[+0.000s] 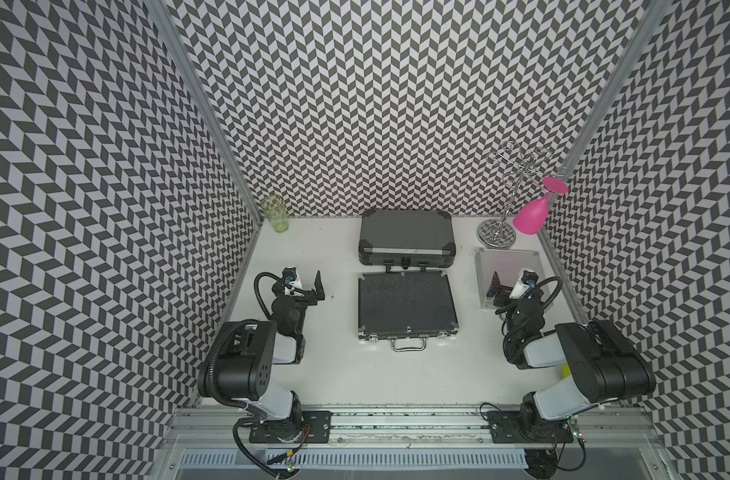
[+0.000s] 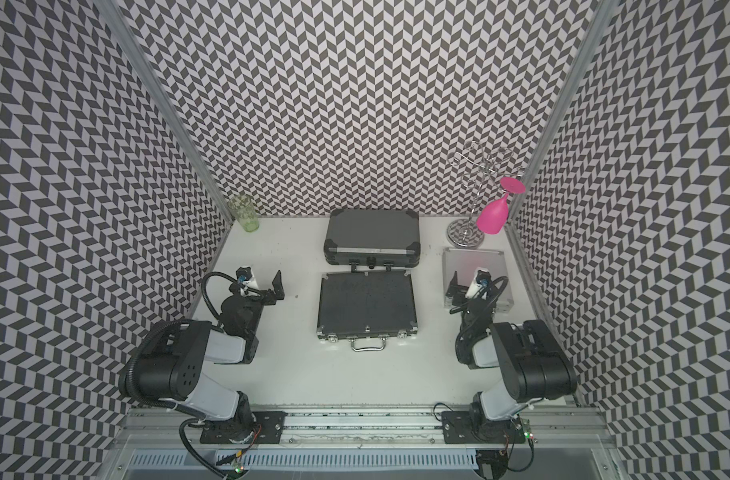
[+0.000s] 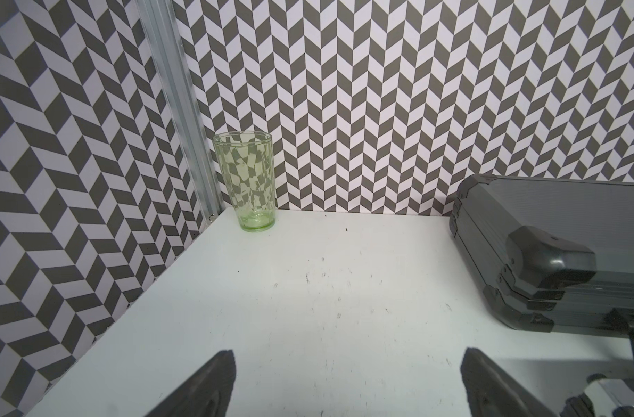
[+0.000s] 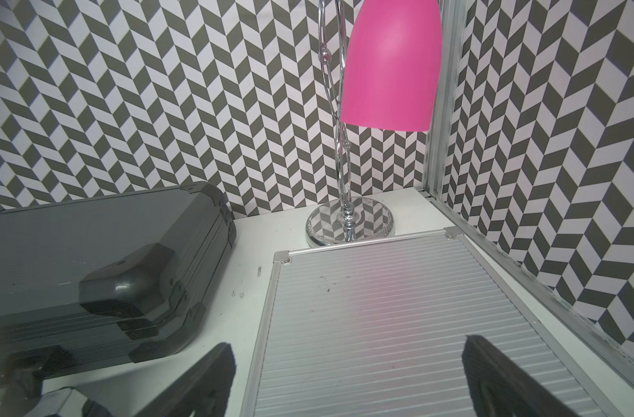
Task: Close the poker set cases
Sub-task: Reset both arms
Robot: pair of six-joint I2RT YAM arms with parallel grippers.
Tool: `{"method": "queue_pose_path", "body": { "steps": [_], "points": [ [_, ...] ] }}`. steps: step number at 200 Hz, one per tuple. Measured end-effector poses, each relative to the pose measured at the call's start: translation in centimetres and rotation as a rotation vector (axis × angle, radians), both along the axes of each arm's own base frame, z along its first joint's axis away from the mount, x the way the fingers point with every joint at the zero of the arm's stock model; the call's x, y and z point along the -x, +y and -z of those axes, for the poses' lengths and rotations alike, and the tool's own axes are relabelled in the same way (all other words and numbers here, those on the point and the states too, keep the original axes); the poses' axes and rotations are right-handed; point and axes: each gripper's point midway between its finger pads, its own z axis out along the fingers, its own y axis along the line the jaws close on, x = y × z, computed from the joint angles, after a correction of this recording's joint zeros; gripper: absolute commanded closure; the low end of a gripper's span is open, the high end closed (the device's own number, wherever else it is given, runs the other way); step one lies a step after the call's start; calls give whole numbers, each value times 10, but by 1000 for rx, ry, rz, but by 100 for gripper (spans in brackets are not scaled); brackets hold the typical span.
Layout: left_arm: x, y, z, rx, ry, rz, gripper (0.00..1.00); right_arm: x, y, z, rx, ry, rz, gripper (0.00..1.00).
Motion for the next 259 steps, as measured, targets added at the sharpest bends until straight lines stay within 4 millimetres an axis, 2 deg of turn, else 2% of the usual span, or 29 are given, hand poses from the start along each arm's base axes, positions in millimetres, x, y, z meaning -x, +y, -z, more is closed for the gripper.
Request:
{"method": "queue_pose_path", "body": {
  "steps": [54, 71, 88, 102, 114, 122, 137, 151, 165, 193, 259],
  "points": [
    [0, -2, 0, -6, 0, 6, 0, 1, 3, 1, 7, 0, -20, 1],
    [0, -2, 0, -9, 0, 6, 0, 17, 9, 4, 19, -11, -60, 1],
    [0, -2, 0, -12, 1, 6, 0, 27, 2, 12, 5, 4, -31, 1],
    [0, -2, 0, -13, 1, 6, 0, 15, 4, 10, 14, 10, -49, 1],
    [0, -2, 0, -15, 1, 6, 0, -4, 14, -1, 29, 5, -101, 1],
    [0, -2, 0, -15, 1, 6, 0, -9, 21, -10, 40, -17, -140, 1],
    [0, -2, 0, -15, 1, 6, 0, -4, 28, -16, 51, -46, -178, 1],
    [0, -2, 0, -16, 1, 6, 0, -1, 28, -5, 51, -19, -181, 1],
    [0, -2, 0, -16, 2, 6, 0, -7, 29, 2, 49, 27, -182, 1],
    [0, -2, 1, -16, 3, 6, 0, -12, 29, -9, 51, -10, -182, 1],
    [0, -2, 1, -16, 4, 6, 0, -15, 30, -4, 47, 16, -193, 1]
  ]
}}
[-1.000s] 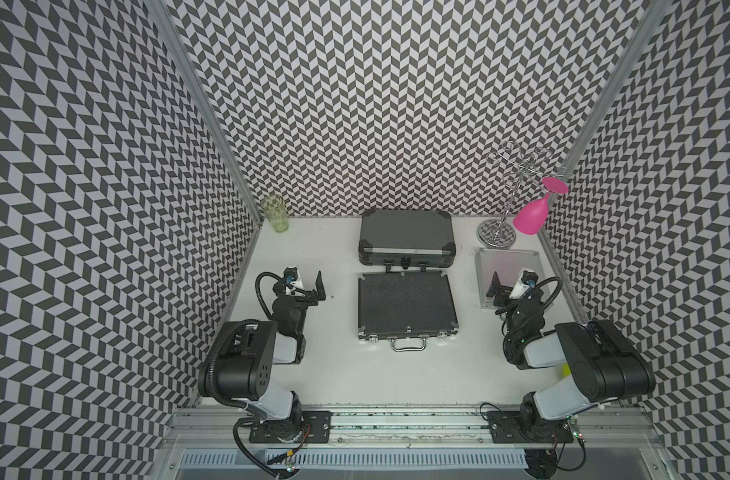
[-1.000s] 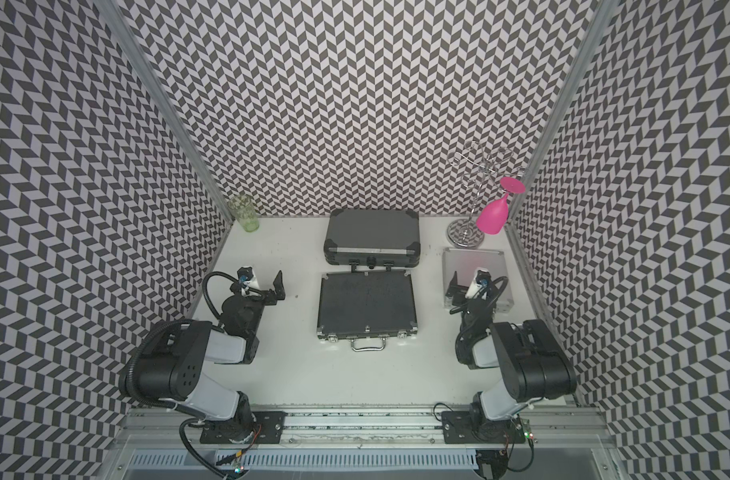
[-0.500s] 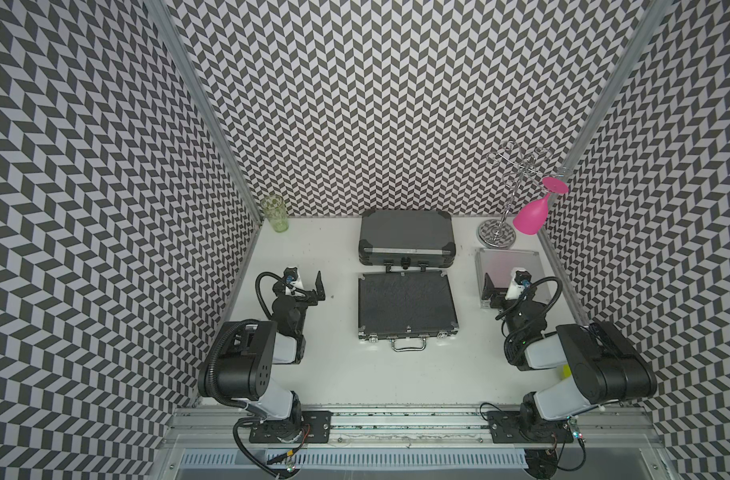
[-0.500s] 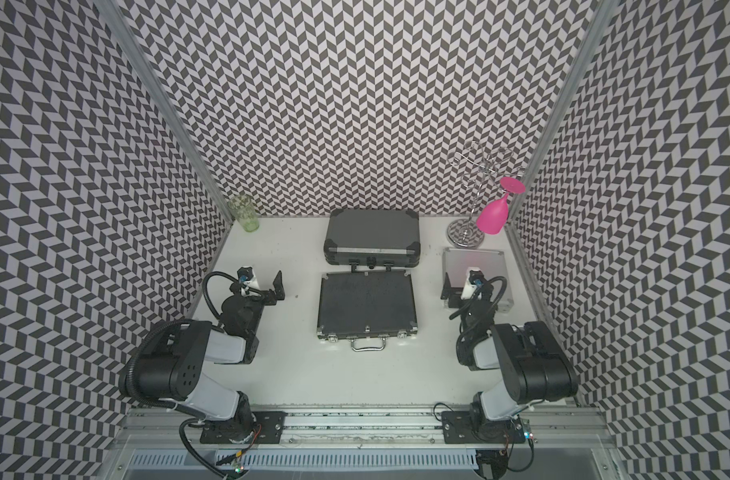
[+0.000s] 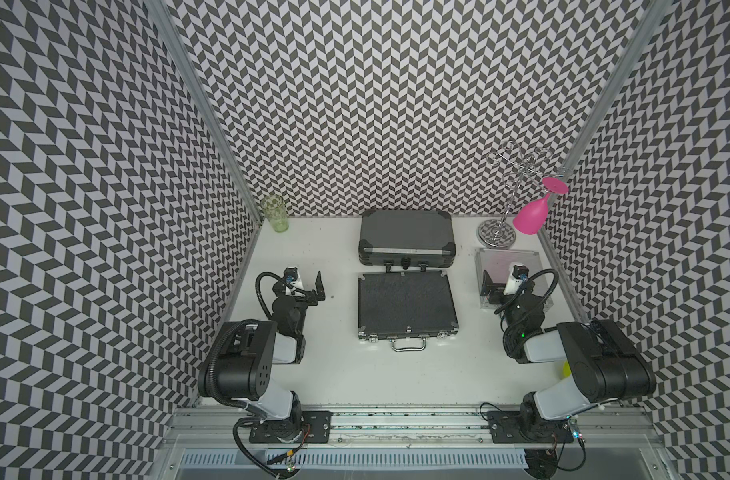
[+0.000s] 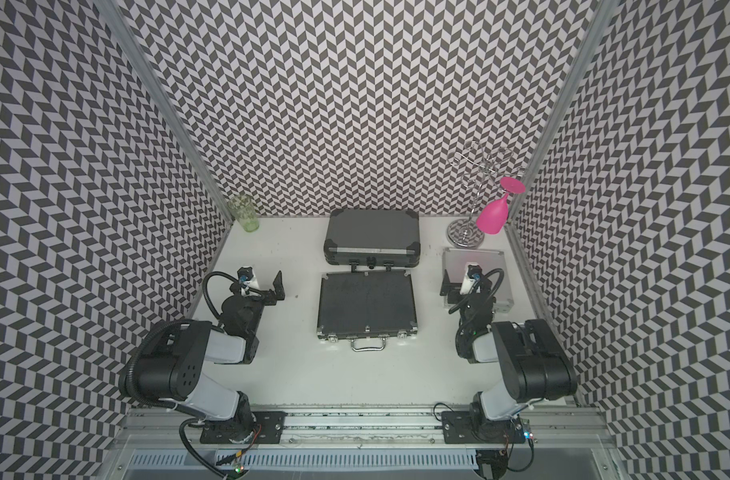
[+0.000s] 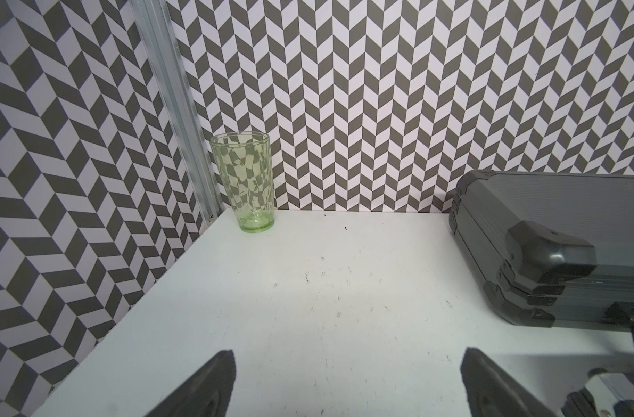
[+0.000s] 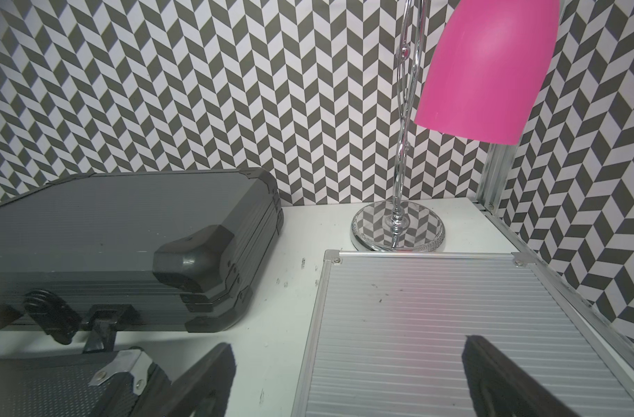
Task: Close the poker set cases
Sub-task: Reset both arms
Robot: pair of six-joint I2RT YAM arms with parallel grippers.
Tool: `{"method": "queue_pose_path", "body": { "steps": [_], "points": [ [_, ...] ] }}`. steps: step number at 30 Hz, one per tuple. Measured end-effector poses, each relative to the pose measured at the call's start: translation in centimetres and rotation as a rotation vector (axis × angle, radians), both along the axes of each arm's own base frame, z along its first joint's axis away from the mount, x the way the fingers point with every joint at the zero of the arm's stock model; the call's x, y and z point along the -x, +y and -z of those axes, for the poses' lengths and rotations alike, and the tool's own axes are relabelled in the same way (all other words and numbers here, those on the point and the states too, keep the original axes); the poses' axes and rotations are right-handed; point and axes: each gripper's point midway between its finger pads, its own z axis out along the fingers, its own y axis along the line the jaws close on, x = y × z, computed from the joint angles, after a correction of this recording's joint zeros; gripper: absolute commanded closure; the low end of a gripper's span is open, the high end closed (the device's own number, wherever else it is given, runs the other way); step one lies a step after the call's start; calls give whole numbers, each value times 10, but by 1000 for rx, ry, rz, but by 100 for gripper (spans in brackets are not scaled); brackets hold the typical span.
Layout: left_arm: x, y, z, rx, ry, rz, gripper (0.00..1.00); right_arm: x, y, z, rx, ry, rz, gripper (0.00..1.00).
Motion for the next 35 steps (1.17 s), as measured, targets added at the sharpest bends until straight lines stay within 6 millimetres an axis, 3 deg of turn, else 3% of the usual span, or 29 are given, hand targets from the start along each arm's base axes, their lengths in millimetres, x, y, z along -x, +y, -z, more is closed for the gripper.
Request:
{"method": "queue_pose_path", "body": {
  "steps": [5, 9, 17, 35],
  "points": [
    [0, 0, 0, 0, 0, 0, 0, 6, 3, -1, 2, -18, -19, 1],
    [0, 0, 0, 0, 0, 0, 0, 22, -7, 14, -16, 12, 28, 1],
    [0, 0, 0, 0, 0, 0, 0, 5, -4, 1, -4, -13, 40, 1],
    [0, 0, 0, 0, 0, 0, 0, 5, -2, -2, 3, -23, 25, 1]
  ]
}}
